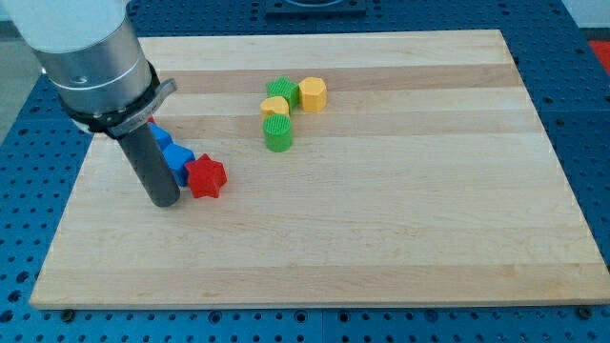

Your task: Move the red star diagonal to the bottom right of the green circle

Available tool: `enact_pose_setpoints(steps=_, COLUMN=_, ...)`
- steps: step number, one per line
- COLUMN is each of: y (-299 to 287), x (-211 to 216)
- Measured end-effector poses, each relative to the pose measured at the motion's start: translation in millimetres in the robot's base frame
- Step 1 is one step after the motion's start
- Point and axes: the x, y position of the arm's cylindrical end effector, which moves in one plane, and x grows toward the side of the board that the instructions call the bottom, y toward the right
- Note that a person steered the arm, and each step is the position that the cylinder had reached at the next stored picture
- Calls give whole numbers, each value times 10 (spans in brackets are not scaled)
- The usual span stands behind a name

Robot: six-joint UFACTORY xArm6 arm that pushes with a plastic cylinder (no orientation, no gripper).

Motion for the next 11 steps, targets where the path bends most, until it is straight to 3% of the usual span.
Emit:
enact_pose_setpoints(steps=4, y=224, x=-215)
enact_pose_setpoints(steps=7, y=779, x=-216)
enact_pose_setpoints(steps=11, y=1329, x=1)
